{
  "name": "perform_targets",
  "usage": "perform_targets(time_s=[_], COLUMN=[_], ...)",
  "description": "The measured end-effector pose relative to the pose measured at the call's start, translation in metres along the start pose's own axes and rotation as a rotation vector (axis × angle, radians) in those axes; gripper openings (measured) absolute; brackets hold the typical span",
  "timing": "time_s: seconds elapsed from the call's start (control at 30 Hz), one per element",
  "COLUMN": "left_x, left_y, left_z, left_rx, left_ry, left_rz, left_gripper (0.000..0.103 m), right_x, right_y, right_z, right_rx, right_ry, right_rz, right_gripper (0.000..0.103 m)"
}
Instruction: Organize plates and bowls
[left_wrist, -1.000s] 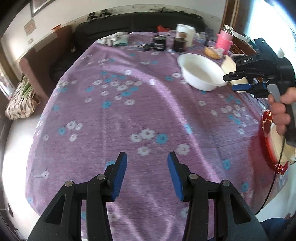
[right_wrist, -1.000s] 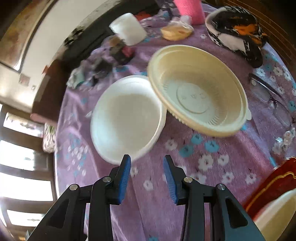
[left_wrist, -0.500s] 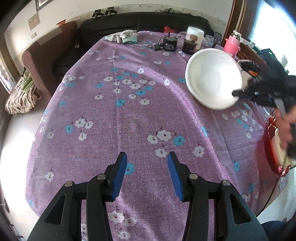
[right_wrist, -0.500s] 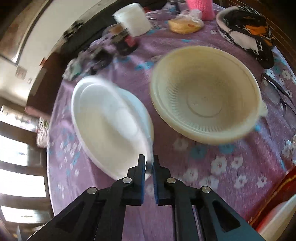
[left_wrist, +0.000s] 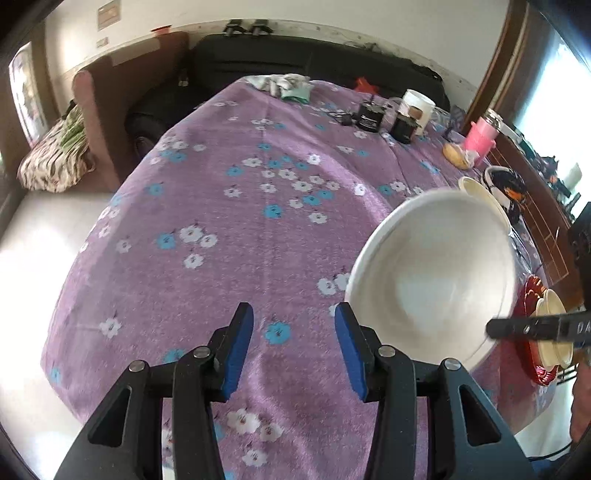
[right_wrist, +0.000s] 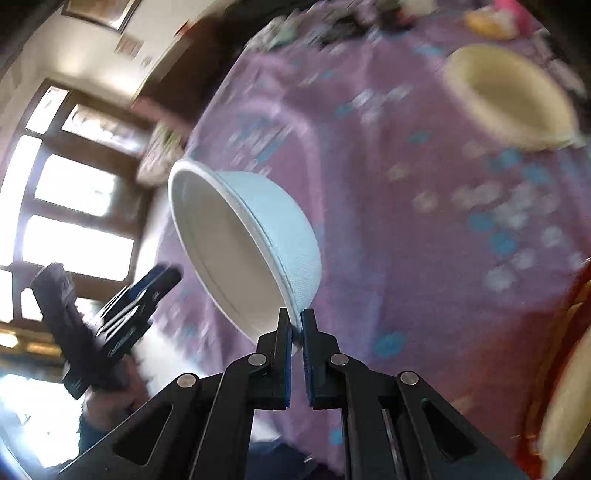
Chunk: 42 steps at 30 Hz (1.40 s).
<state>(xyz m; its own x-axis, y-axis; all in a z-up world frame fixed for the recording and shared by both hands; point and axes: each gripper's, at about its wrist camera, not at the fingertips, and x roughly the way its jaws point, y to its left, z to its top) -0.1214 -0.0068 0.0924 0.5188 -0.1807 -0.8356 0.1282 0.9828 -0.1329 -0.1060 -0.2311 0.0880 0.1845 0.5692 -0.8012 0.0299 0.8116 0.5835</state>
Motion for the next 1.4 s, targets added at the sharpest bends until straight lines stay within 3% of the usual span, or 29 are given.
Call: perform_targets(time_s=[0.07, 0.2, 0.3, 0.37, 0.67, 0.87, 1.03, 1.07, 1.13, 1.17, 1.2, 1.23, 1.4], left_x=[-0.004, -0.007, -0.013, -0.017, -0.015, 0.008, 0.036, 0.044, 0.052, 0.057, 0.059, 0.060, 0.043], left_y=[0.008, 0.015, 0.020, 0.024, 0.021, -0.002, -0.018, -0.021, -0.024, -0.027, -0.028, -0.030, -0.029], left_z=[-0.006, -0.012, -0.016, -0.018, -0.006, 0.009, 0.014, 0.015, 0.015, 0.014, 0.013, 0.011, 0.003], left_rx=[-0.026, -0.043, -0.051, -0.056, -0.046, 0.039, 0.109, 0.128, 0.143, 0.157, 0.165, 0.168, 0.171], left_ry=[-0.005, 0.000, -0.009, -0.015, -0.015, 0.020, 0.057, 0.068, 0.082, 0.095, 0.099, 0.100, 0.073], left_rz=[0.007, 0.019, 0.024, 0.027, -0.012, -0.038, -0.016, -0.015, -0.027, -0.028, -0.032, -0.037, -0.029], left_gripper=[0.053, 0.053, 0.053, 0.054, 0.057, 0.063, 0.062, 0.060, 0.026, 0.023, 0.019, 0.013, 0.013], right_x=[0.010, 0.024, 0.026, 0.022, 0.006, -0.001, 0.007, 0.012, 0.021, 0.026, 0.030, 0.035, 0.039], right_y=[0.007, 0.022, 0.029, 0.029, 0.025, 0.013, 0.004, 0.004, 0.005, 0.005, 0.004, 0.003, 0.007], right_z=[-0.001, 0.005, 0.012, 0.018, 0.009, 0.010, 0.013, 0.014, 0.014, 0.015, 0.015, 0.015, 0.014], right_rx=[-0.024, -0.091, -0.132, -0.143, -0.106, -0.057, -0.045, -0.048, -0.045, -0.048, -0.048, -0.042, -0.045], right_ry=[0.035, 0.039, -0.003, -0.042, -0.089, -0.119, -0.115, -0.104, -0.090, -0.083, -0.077, -0.068, -0.059], right_rz=[0.007, -0.026, -0.102, -0.133, -0.123, -0.138, -0.161, -0.166, -0.165, -0.173, -0.184, -0.198, -0.213], right_gripper=[0.006, 0.010, 0.012, 0.021, 0.024, 0.035, 0.036, 0.036, 0.036, 0.034, 0.021, 0.014, 0.011])
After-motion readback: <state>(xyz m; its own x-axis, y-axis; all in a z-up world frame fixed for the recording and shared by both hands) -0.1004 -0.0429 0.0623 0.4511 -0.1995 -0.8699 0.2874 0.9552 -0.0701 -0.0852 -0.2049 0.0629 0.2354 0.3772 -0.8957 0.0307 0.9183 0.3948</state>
